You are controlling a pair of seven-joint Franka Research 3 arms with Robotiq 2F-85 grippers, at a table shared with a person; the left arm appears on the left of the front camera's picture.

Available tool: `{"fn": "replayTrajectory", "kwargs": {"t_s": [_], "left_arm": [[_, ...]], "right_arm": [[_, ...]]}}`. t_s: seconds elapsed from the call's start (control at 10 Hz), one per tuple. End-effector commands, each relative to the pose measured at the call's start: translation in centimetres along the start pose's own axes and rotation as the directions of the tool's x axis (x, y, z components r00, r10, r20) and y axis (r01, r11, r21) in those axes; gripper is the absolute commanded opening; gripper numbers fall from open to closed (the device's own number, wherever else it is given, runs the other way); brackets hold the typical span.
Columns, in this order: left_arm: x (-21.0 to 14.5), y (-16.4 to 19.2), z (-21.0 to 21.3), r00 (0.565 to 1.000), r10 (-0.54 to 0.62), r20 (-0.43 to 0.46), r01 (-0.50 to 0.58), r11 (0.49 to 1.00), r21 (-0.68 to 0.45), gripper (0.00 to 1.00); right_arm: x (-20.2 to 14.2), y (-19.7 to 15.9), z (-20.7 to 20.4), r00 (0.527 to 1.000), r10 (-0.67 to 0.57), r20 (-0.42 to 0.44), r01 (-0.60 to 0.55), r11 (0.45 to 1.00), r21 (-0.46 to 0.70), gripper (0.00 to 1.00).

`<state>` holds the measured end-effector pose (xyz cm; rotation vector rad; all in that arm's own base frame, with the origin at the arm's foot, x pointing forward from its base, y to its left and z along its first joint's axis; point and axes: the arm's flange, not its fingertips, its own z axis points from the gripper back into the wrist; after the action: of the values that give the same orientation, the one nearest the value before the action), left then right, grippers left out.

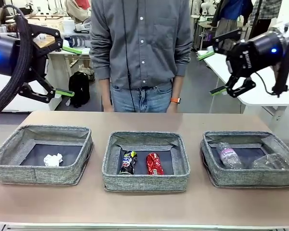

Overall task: Sort the waste into the appropriate baskets.
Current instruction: Place the picked waste into the Fabric basket indicated by the person.

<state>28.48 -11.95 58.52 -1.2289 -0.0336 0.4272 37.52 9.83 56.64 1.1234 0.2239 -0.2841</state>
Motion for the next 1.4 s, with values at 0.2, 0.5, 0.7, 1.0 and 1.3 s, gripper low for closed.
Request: {"fn": "replayTrajectory", "kwargs": {"t_s": [0.2, 0.5, 0.7, 1.0, 1.3], "left_arm": [[0.02, 0.05, -0.05, 1.000, -0.004, 0.001, 0.004, 1.000, -0.009, 1.00], [0.02, 0.05, -0.05, 1.000, -0.004, 0.001, 0.004, 1.000, -0.009, 1.00], [0.02, 0.05, -0.05, 1.000, -0.004, 0.001, 0.004, 1.000, -0.009, 1.00], [0.02, 0.05, -0.05, 1.000, -0.004, 0.001, 0.004, 1.000, -0.009, 1.00], [0.02, 0.05, -0.05, 1.000, -0.004, 0.001, 0.004, 1.000, -0.009, 1.00]], "right_arm": [[1.30, -0.48, 1.25, 0.995, -0.089, -0.054, 0.093, 0.993, 0.069, 1.00], [1.30, -0.48, 1.25, 0.995, -0.089, -0.054, 0.093, 0.993, 0.069, 1.00], [1.30, -0.48, 1.25, 0.995, -0.089, -0.054, 0.093, 0.993, 0.069, 1.00], [1.30, -0.48, 1.25, 0.995, -0.089, -0.054, 0.093, 0.993, 0.069, 1.00], [1.30, -0.48, 1.25, 0.995, -0.089, -0.054, 0.093, 0.993, 0.069, 1.00]]}}
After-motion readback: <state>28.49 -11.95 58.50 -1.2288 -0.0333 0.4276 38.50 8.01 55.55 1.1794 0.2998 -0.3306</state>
